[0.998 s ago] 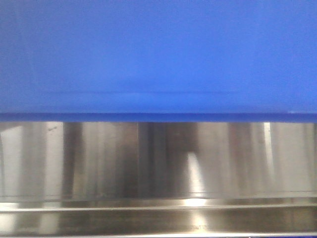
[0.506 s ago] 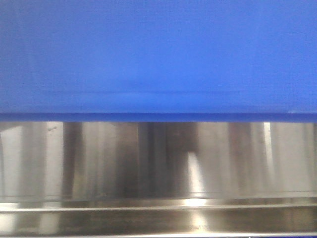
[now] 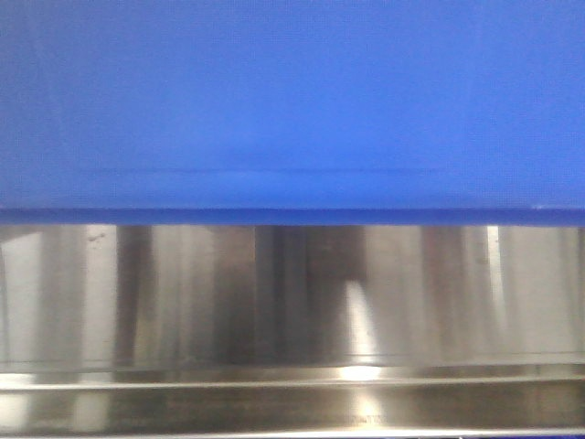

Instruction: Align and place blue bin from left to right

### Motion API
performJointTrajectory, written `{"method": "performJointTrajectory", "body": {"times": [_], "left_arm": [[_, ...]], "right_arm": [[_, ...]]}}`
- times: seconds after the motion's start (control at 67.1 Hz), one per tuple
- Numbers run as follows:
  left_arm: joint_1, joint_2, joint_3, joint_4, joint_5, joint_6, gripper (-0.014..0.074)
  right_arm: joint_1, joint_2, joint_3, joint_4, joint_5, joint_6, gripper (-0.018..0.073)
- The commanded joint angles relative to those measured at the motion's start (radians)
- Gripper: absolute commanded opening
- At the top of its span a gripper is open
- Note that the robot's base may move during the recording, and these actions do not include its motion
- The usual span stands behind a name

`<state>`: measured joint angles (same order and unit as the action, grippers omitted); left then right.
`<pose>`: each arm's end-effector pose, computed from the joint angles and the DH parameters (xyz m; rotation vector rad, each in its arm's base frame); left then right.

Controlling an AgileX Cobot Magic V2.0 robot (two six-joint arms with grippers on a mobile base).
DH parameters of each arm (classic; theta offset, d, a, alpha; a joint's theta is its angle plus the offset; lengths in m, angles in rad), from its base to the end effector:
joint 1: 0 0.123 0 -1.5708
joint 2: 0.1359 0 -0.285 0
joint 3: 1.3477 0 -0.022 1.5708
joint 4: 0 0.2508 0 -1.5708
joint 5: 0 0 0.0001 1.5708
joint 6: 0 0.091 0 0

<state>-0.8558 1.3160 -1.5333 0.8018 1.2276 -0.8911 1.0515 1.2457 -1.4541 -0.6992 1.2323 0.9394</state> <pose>0.2077 -0.1453 0.4544 -0.0191 2.1227 0.0632 0.1611 0.1704 0.4429 -0.1420 2.2060 0.1471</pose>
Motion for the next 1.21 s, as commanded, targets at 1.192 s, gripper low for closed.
{"method": "performJointTrajectory", "body": {"times": [1.192], "left_arm": [[0.404, 0.116, -0.107, -0.642, -0.403, 0.403, -0.0111]], "right_arm": [[-0.274, 0.218, -0.181, 0.407, -0.327, -0.335, -0.0078]]}}
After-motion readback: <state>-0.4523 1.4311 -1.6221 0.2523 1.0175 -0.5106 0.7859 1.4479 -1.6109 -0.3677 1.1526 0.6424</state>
